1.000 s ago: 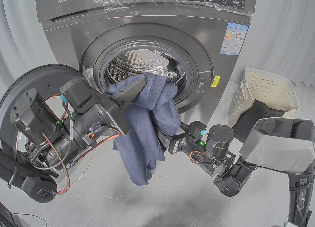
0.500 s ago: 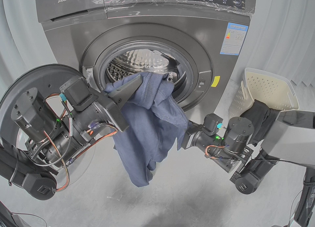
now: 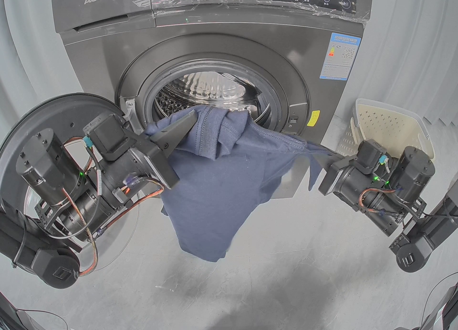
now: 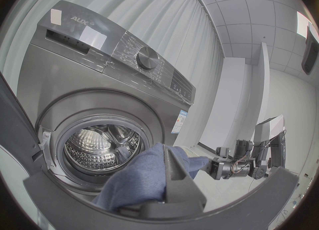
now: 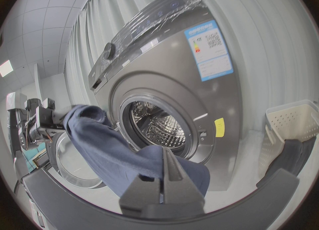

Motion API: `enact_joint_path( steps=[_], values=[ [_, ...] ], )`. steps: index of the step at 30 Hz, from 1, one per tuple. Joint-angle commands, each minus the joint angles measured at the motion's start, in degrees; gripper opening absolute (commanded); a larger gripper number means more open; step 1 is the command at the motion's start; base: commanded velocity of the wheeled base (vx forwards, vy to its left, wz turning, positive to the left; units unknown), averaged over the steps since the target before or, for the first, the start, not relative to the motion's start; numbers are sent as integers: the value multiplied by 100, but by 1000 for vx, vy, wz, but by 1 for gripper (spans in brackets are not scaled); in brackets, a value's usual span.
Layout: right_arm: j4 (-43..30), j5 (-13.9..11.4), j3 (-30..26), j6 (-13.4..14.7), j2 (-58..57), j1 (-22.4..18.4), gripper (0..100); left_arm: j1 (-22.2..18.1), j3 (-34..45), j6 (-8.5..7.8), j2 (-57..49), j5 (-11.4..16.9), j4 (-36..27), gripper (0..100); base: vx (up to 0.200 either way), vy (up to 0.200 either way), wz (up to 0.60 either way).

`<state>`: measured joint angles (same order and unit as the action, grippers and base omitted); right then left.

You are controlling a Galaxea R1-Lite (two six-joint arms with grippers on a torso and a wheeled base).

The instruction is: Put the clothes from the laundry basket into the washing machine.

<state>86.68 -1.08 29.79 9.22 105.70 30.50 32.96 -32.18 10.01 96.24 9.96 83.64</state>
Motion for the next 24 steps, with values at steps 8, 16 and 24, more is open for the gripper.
enact_joint_path(
  steps=[8, 16, 24],
  values=[
    [60, -41, -114, 1, -428, -141, 0, 0, 186, 1, 26, -3, 3, 0, 0, 0, 0],
    [-28, -50, 18, 1, -718, -88, 0, 79, 643, 10, 167, 85, -41, 100, 0, 0, 0],
    [-406, -32, 422, 19, -1149, -71, 0, 334, 1364, 186, 843, 15, 21, 100, 0, 0, 0]
  ],
)
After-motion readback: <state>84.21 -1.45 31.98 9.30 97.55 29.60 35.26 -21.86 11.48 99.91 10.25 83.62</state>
